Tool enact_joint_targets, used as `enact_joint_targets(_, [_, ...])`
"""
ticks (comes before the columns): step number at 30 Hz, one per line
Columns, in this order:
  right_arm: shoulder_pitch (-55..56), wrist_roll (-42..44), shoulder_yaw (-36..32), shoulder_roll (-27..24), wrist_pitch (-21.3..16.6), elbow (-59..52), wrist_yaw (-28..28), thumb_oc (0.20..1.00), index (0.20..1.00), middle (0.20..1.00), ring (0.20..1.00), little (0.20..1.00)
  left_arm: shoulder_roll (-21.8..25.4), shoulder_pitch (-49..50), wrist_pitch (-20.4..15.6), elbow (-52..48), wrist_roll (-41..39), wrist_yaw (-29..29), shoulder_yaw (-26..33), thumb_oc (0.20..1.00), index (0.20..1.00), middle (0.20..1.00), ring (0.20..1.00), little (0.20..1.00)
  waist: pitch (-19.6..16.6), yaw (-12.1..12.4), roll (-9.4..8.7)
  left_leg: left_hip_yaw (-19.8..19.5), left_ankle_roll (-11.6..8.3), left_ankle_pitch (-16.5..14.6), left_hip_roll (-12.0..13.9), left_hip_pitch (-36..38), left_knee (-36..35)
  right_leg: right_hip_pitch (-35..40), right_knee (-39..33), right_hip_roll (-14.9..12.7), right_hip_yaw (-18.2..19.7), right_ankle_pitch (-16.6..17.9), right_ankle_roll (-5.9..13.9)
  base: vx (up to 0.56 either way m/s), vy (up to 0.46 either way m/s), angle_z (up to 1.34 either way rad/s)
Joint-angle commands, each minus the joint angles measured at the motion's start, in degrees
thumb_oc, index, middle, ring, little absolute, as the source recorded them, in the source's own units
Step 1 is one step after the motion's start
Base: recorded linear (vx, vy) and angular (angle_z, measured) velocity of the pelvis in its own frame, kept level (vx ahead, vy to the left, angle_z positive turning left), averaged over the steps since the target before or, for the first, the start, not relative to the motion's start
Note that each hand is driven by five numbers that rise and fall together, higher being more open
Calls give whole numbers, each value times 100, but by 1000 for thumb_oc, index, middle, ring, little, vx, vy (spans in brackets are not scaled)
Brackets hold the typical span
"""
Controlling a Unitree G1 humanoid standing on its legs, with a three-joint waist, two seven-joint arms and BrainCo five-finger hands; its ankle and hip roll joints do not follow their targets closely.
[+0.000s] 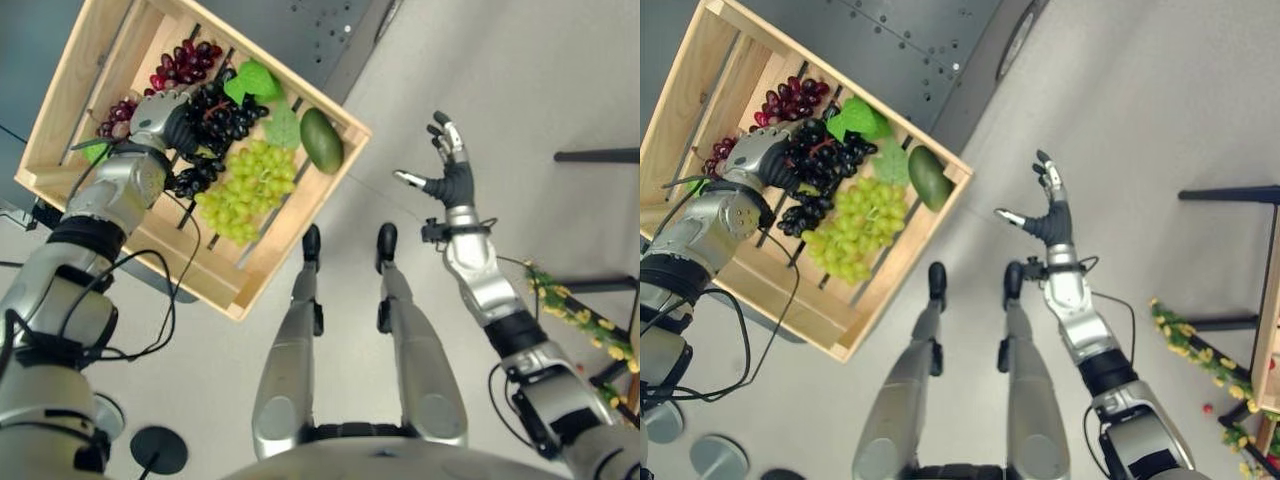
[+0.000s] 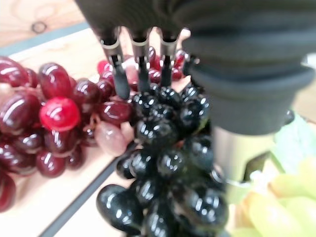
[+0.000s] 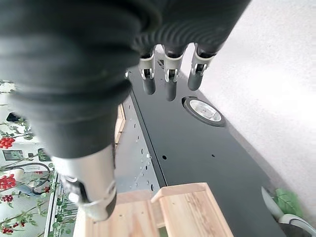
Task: Pick up the fruits from the basket on one side to the basket on the other side
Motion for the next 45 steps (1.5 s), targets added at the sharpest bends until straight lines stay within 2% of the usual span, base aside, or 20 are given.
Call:
enact_joint_targets(1, [157, 28, -249, -64, -419, -367, -55, 1000, 1000, 1000, 1000, 1000, 355, 97, 113, -414, -160, 354, 793, 1000, 1000, 1000, 1000, 1000, -48, 10, -54, -51, -270, -723, 17, 143, 844, -47, 729, -550, 199, -411, 857, 37, -18, 0])
enact_joint_targets(4, [215, -81, -426, -109, -424, -400, -126, 1000, 1000, 1000, 1000, 1000, 482, 684, 40, -1462, -272, 833, 1614, 1000, 1000, 1000, 1000, 1000, -48, 165, -3, -111, -276, -737, 1, 115, 837, -59, 729, -566, 160, -435, 853, 0, 0, 0])
enact_joint_targets(7, [365, -197, -619, -154, -392, -423, -193, 1000, 1000, 1000, 1000, 1000, 286, 1975, -2, -2817, -201, 985, 2838, 1000, 1000, 1000, 1000, 1000, -48, 260, 60, -151, -285, -756, -8, 102, 835, -45, 722, -565, 124, -462, 821, 0, 0, 0])
enact_joint_targets(10, [390, -222, -693, -193, -366, -428, -184, 1000, 1000, 1000, 1000, 1000, 85, 2436, -43, -3158, -163, 1058, 3267, 1000, 1000, 1000, 1000, 1000, -48, 293, 89, -173, -285, -760, -19, 100, 823, -32, 715, -581, 102, -463, 800, 0, 0, 0])
enact_joint_targets(19, [487, -252, -869, -283, -350, -571, -101, 1000, 1000, 1000, 1000, 1000, -233, 3309, -181, -4074, -160, 1065, 3972, 1000, 1000, 1000, 1000, 1000, -48, 363, 181, -209, -287, -769, -49, 35, 808, -104, 729, -609, 83, -461, 789, 8, 9, 4])
enact_joint_targets(21, [503, -211, -888, -303, -357, -579, -69, 1000, 1000, 1000, 1000, 1000, -160, 3364, -134, -4069, -28, 1090, 4038, 1000, 1000, 1000, 1000, 1000, -48, 364, 197, -217, -285, -778, -59, 31, 818, -105, 741, -610, 88, -468, 784, 0, 0, 0])
enact_joint_targets(25, [517, -155, -891, -345, -371, -633, -22, 1000, 1000, 1000, 1000, 1000, 2, 3310, -62, -3894, 87, 1088, 3999, 1000, 1000, 1000, 1000, 1000, -48, 351, 187, -219, -290, -791, -57, 3, 846, -134, 767, -618, 86, -474, 786, 3, 5, 2])
enact_joint_targets(27, [526, -122, -878, -364, -382, -640, 5, 1000, 1000, 1000, 1000, 1000, 299, 3120, 43, -3447, 219, 1050, 3835, 1000, 1000, 1000, 1000, 1000, -48, 303, 180, -220, -292, -789, -56, -24, 846, -170, 765, -617, 94, -467, 803, 0, 0, 0])
enact_joint_targets(29, [536, -112, -870, -367, -386, -647, 15, 1000, 1000, 1000, 1000, 1000, 361, 3048, 51, -3331, 233, 1073, 3777, 1000, 1000, 1000, 1000, 1000, -48, 292, 176, -218, -294, -786, -53, -31, 842, -178, 761, -615, 99, -466, 807, 0, 0, 0])
enact_joint_targets(32, [551, -30, -816, -364, -413, -632, 42, 1000, 1000, 1000, 1000, 1000, 644, 2469, 115, -2680, 240, 1083, 3311, 1000, 1000, 1000, 1000, 1000, -48, 233, 154, -210, -297, -761, -36, -74, 831, -227, 762, -599, 106, -471, 813, -1, -3, -1])
enact_joint_targets(40, [529, 106, -682, -364, -488, -598, 35, 1000, 1000, 1000, 1000, 1000, 1160, 1332, 139, -1800, 188, 992, 2339, 1000, 1000, 1000, 1000, 1000, -48, 109, 149, -183, -297, -725, -18, -200, 811, -411, 800, -571, 114, -463, 840, 0, 0, 0])
enact_joint_targets(45, [514, 202, -589, -355, -566, -635, 60, 1000, 1000, 1000, 1000, 1000, 1303, 644, 70, -1195, 165, 1045, 1664, 1000, 1000, 1000, 1000, 1000, -48, 41, 32, -169, -275, -712, 25, -289, 817, -552, 836, -531, 134, -426, 861, 0, 0, 0])
